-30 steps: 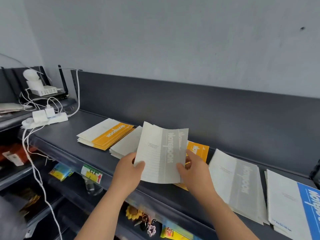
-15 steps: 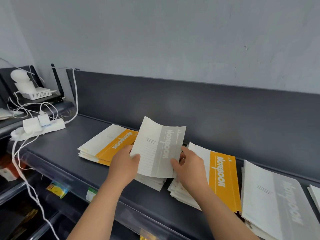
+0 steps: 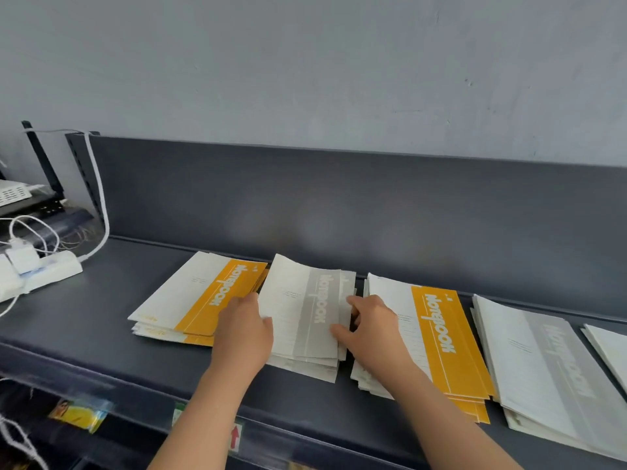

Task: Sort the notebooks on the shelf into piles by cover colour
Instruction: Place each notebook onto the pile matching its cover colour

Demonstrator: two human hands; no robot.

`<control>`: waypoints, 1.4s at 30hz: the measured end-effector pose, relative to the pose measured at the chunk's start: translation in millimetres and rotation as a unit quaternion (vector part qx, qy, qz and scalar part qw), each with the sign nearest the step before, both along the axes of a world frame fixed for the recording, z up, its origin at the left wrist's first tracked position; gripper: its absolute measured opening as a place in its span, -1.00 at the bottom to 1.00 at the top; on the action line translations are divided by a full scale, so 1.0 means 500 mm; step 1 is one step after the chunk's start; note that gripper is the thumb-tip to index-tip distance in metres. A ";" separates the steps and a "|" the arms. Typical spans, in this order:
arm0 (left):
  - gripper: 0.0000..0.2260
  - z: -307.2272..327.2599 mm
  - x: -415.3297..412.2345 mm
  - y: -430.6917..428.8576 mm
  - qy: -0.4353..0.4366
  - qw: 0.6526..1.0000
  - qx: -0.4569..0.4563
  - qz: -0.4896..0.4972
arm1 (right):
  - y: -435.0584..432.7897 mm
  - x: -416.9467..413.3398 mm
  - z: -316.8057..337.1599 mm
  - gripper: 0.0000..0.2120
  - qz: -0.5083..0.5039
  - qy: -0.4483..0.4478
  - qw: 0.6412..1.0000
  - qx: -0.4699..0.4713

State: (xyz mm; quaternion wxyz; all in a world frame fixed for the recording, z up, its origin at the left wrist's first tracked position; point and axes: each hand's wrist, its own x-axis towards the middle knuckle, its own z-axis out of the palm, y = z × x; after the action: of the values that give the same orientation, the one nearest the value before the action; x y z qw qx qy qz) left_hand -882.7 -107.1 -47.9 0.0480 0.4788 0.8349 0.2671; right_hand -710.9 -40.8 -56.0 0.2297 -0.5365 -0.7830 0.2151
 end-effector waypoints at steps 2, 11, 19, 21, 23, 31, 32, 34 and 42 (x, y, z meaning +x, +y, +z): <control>-0.64 0.005 0.005 -0.006 0.027 1.000 0.007 -0.003 | -0.005 0.003 -0.001 -0.50 -0.015 0.031 0.999 -0.009; -0.62 0.034 0.070 -0.004 0.022 0.991 0.109 -0.075 | -0.028 0.104 0.033 -0.64 -0.055 0.045 0.993 0.089; -0.68 0.058 0.255 0.013 0.037 0.974 0.151 -0.161 | -0.039 0.293 0.042 -0.65 -0.090 -0.053 0.983 0.152; -0.68 0.055 0.316 0.021 0.041 0.972 0.151 -0.177 | -0.039 0.354 0.039 -0.63 -0.094 -0.064 0.983 0.147; -0.67 0.053 0.385 0.027 0.038 0.971 0.146 -0.186 | -0.042 0.422 0.039 -0.61 -0.100 -0.076 0.981 0.146; -0.65 0.036 0.665 0.053 0.059 0.968 0.121 -0.212 | -0.047 0.701 0.036 -0.65 -0.111 -0.094 0.980 0.137; -0.64 0.034 0.698 0.056 0.059 0.967 0.120 -0.216 | -0.047 0.733 0.034 -0.65 -0.115 -0.098 0.979 0.138; -0.64 0.029 0.758 0.063 0.065 0.965 0.114 -0.225 | -0.044 0.792 0.027 -0.66 -0.118 -0.101 0.978 0.139; -0.65 0.012 0.930 0.087 0.056 0.961 0.080 -0.257 | -0.049 0.957 0.013 -0.70 -0.159 -0.073 0.978 0.111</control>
State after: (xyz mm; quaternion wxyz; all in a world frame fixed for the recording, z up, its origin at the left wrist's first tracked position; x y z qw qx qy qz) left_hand -417.7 -63.6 -42.0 0.0295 0.6939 0.6609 0.2844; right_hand -232.2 -65.4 -49.5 0.2612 -0.6398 -0.7212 0.0472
